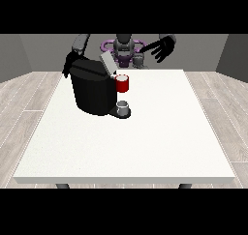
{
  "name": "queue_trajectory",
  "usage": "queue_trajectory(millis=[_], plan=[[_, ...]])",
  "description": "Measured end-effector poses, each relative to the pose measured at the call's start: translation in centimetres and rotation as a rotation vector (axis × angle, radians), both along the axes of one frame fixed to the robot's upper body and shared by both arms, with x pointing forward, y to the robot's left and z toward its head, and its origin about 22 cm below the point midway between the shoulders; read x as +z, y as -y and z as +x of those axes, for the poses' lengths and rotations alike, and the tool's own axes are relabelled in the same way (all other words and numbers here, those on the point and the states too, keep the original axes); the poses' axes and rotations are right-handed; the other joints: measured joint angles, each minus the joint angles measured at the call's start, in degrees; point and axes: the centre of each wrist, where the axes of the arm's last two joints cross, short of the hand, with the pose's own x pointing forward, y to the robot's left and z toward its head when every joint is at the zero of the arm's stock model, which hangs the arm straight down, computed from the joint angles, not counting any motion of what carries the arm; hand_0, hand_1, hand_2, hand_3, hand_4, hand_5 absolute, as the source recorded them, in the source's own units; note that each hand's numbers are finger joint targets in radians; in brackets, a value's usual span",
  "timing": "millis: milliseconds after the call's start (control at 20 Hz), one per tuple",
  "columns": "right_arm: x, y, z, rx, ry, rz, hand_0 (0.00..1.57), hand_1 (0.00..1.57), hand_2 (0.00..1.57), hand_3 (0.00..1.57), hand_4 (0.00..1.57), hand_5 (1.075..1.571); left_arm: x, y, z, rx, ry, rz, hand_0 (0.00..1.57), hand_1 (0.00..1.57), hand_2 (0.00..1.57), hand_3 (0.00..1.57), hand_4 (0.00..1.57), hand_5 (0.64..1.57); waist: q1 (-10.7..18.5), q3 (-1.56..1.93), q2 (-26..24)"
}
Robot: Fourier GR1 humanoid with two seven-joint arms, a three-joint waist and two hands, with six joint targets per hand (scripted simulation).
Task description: Insert the coffee pod into the coffee machine and close the lid
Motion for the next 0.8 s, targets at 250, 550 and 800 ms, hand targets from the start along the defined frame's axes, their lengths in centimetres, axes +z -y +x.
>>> queue_trajectory(millis=[250,550,800], plan=[[-1.9,0.8,-2.5,-0.034,-0.067,0.011,0.0,0.0,0.0,0.0,0.0,1.571,-7.8,0.2,-4.0,0.025,-0.192,-0.189,0.0,0.0,0.0,0.0,0.37,1.571,4.15,0.08,-8.61],[0.4,-1.1,-1.1,0.084,0.005,0.071,0.0,0.0,0.0,0.0,0.0,1.571,-12.7,-0.6,-7.7,0.087,-0.334,-0.247,0.0,0.0,0.0,0.0,0.41,1.571,5.83,0.11,-14.15],[3.1,-1.8,0.4,0.198,0.06,0.053,0.0,0.0,0.0,0.0,0.11,1.571,-14.0,-1.4,-9.4,0.108,-0.379,-0.289,0.0,0.0,0.0,0.0,0.43,1.571,7.5,0.11,-16.17]])
